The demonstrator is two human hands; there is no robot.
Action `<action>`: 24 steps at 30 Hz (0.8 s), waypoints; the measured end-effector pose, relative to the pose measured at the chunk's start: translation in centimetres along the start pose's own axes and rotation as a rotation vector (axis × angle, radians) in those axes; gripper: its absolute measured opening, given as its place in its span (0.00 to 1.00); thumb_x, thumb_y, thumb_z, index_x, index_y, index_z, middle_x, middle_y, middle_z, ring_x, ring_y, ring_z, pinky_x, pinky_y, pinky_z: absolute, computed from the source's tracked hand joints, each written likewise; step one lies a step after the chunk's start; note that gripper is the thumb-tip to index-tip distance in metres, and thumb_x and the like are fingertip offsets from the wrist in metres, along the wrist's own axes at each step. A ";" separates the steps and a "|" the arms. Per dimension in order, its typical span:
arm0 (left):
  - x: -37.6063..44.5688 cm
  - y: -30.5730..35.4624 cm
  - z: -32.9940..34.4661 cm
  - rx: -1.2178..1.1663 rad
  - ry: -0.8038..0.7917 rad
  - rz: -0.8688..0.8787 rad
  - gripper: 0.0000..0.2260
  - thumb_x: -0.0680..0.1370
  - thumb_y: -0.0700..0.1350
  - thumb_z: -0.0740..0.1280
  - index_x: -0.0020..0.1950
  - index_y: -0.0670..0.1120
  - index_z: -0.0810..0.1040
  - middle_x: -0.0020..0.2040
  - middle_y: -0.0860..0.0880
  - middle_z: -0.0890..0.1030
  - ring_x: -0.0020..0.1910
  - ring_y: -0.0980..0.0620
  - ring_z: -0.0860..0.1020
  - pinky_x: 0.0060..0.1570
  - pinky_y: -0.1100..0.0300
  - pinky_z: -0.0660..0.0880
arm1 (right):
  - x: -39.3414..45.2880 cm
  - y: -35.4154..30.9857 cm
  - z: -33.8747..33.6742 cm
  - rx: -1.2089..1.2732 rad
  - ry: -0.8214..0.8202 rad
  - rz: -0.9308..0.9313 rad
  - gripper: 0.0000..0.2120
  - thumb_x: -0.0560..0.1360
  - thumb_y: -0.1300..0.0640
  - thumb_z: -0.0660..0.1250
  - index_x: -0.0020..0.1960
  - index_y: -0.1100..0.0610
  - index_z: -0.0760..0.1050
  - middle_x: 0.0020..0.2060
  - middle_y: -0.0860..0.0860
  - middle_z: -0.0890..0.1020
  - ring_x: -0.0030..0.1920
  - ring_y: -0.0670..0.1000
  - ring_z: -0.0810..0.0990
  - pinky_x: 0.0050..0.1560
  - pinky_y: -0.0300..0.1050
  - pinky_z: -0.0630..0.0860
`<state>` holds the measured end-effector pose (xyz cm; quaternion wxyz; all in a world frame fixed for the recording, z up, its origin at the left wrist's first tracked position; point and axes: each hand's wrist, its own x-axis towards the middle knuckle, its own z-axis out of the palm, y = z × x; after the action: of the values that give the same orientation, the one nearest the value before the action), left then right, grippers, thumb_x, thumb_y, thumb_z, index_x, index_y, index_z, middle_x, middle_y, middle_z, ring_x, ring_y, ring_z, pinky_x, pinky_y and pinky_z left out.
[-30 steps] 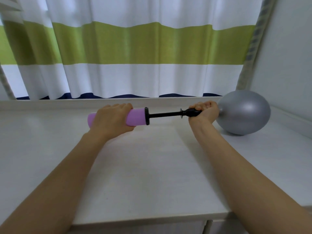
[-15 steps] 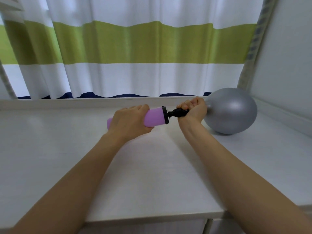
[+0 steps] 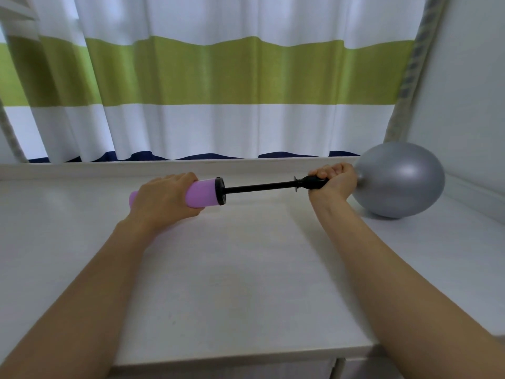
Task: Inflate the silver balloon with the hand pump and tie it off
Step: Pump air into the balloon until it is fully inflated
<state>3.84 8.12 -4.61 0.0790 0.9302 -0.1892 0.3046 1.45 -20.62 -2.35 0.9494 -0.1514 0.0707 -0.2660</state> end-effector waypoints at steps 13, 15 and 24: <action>0.7 6.8 0.1 0.044 0.120 0.176 0.17 0.65 0.54 0.72 0.47 0.47 0.73 0.39 0.50 0.79 0.33 0.48 0.71 0.35 0.59 0.62 | -2.2 3.2 0.8 -0.015 -0.060 0.061 0.15 0.74 0.60 0.54 0.29 0.53 0.56 0.17 0.46 0.59 0.17 0.47 0.59 0.24 0.35 0.64; 0.8 7.4 0.3 0.044 0.122 0.182 0.17 0.65 0.55 0.71 0.47 0.47 0.73 0.39 0.50 0.79 0.34 0.47 0.73 0.34 0.59 0.63 | -2.4 3.5 0.9 -0.022 -0.063 0.063 0.15 0.74 0.61 0.54 0.29 0.54 0.56 0.17 0.46 0.59 0.17 0.48 0.59 0.24 0.35 0.63; 0.8 6.5 0.5 0.002 0.142 0.182 0.18 0.64 0.55 0.72 0.47 0.49 0.73 0.38 0.52 0.79 0.32 0.50 0.68 0.33 0.60 0.62 | -2.2 2.7 1.1 -0.057 -0.090 0.075 0.17 0.76 0.60 0.55 0.29 0.53 0.56 0.16 0.46 0.58 0.17 0.48 0.59 0.27 0.38 0.64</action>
<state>2.16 1.81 -4.32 0.0634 0.8852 -0.2667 0.3758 1.14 -17.04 -2.06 0.9562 -0.1872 0.0412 -0.2211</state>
